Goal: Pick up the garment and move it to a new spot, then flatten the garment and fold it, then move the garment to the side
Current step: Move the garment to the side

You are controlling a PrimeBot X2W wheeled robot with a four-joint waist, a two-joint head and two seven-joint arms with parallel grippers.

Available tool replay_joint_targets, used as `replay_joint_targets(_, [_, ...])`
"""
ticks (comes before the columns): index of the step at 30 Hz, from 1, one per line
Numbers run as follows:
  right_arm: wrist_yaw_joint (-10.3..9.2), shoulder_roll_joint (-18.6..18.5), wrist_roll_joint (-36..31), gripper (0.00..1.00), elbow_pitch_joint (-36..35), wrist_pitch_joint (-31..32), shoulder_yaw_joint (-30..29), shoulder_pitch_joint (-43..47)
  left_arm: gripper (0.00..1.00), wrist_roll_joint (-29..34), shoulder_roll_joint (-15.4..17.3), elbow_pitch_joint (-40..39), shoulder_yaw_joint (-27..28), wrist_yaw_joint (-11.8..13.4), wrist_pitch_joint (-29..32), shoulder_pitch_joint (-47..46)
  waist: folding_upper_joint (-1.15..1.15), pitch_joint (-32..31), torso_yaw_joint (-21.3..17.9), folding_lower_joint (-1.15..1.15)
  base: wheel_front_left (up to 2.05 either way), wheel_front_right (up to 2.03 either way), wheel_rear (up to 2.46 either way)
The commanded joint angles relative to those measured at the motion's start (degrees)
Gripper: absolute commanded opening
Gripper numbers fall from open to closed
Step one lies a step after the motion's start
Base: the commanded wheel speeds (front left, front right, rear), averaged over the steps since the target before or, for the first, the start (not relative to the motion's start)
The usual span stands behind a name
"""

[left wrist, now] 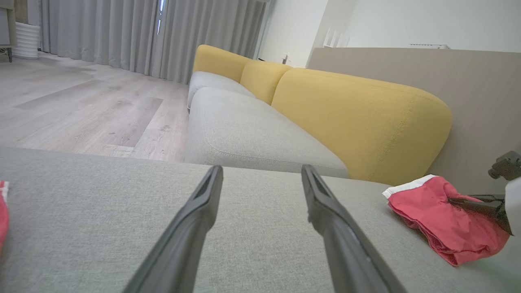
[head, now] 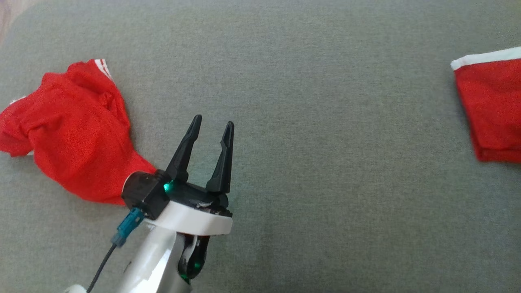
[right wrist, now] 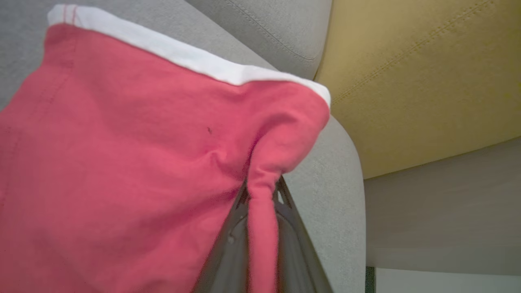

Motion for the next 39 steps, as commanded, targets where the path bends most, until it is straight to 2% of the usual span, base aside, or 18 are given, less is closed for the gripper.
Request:
replay_joint_targets(1, [0.21,-3.0,0.8,0.0,-0.3,0.0,0.3,-0.4,1.0,-0.3,0.4,-2.1,1.9,0.1,-0.5,-2.6,0.0,0.5,0.5,0.0,0.0,0.0,0.0])
replay_joint_targets(8, [0.21,-4.4,0.7,0.0,2.1,0.1,-0.2,-2.5,1.0,0.0,0.4,-2.1,2.4,0.0,-0.5,-2.9,0.0,1.6,1.4,0.0,0.0,0.0,0.0])
replay_joint_targets(13, [0.21,-3.2,0.9,0.0,4.9,-0.1,-2.7,-3.6,1.0,0.1,0.4,-2.0,2.8,-0.1,-0.5,-3.0,0.0,1.5,1.2,0.0,0.0,0.0,0.0])
replay_joint_targets(14, [0.21,-2.9,0.5,0.97,5.5,-0.3,-3.4,-3.9,1.0,0.1,0.4,-1.9,2.9,-0.1,-0.5,-3.0,0.0,1.4,1.0,0.0,0.0,0.0,0.0])
replay_joint_targets(15, [0.21,-2.5,0.3,1.0,6.2,-0.4,-4.1,-4.3,1.0,0.1,0.4,-1.8,2.9,-0.1,-0.5,-3.0,0.0,1.2,0.9,0.0,0.0,0.0,0.0])
replay_joint_targets(24, [0.21,2.4,-2.9,1.0,9.0,-5.2,-11.0,-7.6,1.0,0.2,0.4,-1.5,4.4,-0.1,-0.5,-2.0,0.0,-2.5,-1.0,0.0,0.0,0.0,0.0])
replay_joint_targets(29, [0.21,8.4,-3.6,1.0,7.8,-10.0,-15.9,-8.5,1.0,0.3,0.4,-1.7,5.9,0.1,-0.5,-0.4,0.0,-5.8,-2.1,0.0,0.0,0.0,0.0])
replay_joint_targets(34, [0.21,16.4,-3.3,1.0,1.3,-12.6,-20.4,-7.1,1.0,0.6,0.4,-2.0,7.9,0.2,-0.5,1.6,0.0,-8.5,-3.0,0.0,0.0,0.0,0.0])
replay_joint_targets(39, [0.21,24.3,-2.8,1.0,-11.2,-13.1,-25.4,-0.6,1.0,1.0,0.4,-2.2,9.3,0.1,-0.5,3.7,0.0,-10.6,-3.6,0.0,0.0,0.0,0.0])
